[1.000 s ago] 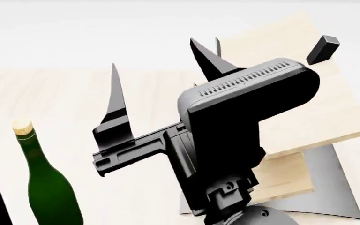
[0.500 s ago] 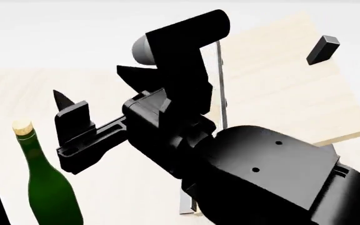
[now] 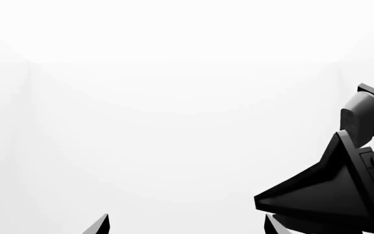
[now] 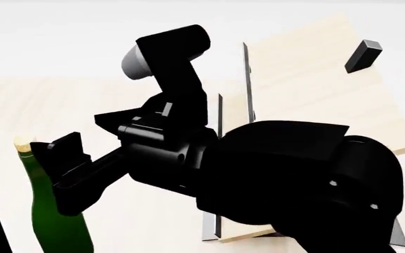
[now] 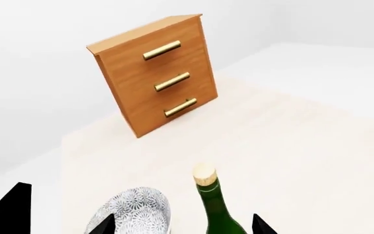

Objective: Put the wine bottle on the wine rack.

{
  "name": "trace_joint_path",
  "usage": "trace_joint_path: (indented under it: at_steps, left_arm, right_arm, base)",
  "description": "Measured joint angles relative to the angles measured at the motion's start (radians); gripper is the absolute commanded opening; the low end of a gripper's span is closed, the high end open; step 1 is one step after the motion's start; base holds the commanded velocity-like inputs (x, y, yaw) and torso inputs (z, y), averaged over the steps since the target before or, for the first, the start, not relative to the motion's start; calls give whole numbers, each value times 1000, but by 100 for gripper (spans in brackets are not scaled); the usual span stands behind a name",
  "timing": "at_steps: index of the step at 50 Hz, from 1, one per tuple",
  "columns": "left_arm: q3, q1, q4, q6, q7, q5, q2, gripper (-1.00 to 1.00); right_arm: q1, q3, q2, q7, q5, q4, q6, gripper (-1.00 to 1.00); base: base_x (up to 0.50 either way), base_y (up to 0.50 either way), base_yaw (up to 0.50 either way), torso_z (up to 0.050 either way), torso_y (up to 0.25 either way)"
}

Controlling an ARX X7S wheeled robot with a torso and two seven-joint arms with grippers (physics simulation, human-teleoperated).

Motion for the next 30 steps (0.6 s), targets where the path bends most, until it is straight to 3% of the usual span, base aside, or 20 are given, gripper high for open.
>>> trace_joint_path:
  at_steps: [30]
  left_arm:
    - [6,-4,-2,-1,-8,0,-6,100]
  right_arm:
    - [-45,-259,22,-142,-211,-34,-235,100]
  base:
    - [0,0,0,0,0]
